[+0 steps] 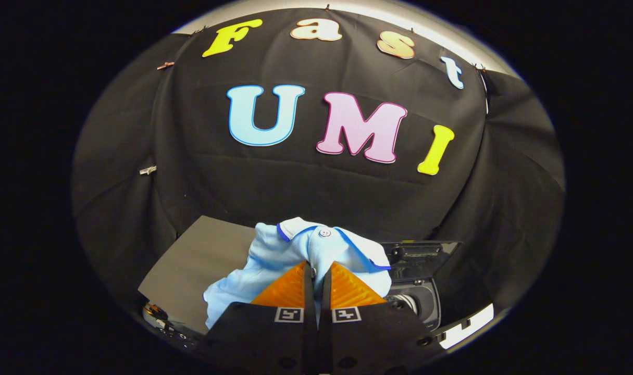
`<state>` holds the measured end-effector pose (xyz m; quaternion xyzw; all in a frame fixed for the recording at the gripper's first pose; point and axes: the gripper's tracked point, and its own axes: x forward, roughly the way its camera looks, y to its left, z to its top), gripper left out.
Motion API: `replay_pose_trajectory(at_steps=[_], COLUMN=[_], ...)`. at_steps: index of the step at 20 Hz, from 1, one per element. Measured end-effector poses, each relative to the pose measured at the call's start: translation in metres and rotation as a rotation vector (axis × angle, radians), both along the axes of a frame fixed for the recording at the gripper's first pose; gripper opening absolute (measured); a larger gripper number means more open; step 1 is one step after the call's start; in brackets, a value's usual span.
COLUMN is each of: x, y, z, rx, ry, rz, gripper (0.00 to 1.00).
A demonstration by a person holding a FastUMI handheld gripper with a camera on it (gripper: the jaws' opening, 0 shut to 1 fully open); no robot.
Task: Put the clothes into the washing machine and then close the washing machine lid.
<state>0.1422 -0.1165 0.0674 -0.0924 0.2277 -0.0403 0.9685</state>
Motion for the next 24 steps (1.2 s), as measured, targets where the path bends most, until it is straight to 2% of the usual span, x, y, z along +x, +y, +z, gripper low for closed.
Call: replay_pose_trajectory(at_steps=[12, 16, 19, 24], x=[-0.018, -0.011, -0.002, 0.003], y=[-0.137, -0.190, -0.221, -0.262], z=[0.017, 0.005, -0.012, -0.063], rx=[0.030, 0.043, 0.006, -0.056], ry=[-0.027, -0.018, 0.011, 0.051], rz=[0.058, 0.036, 0.031, 0.020], gripper=[0.05, 0.05, 0.05, 0.05])
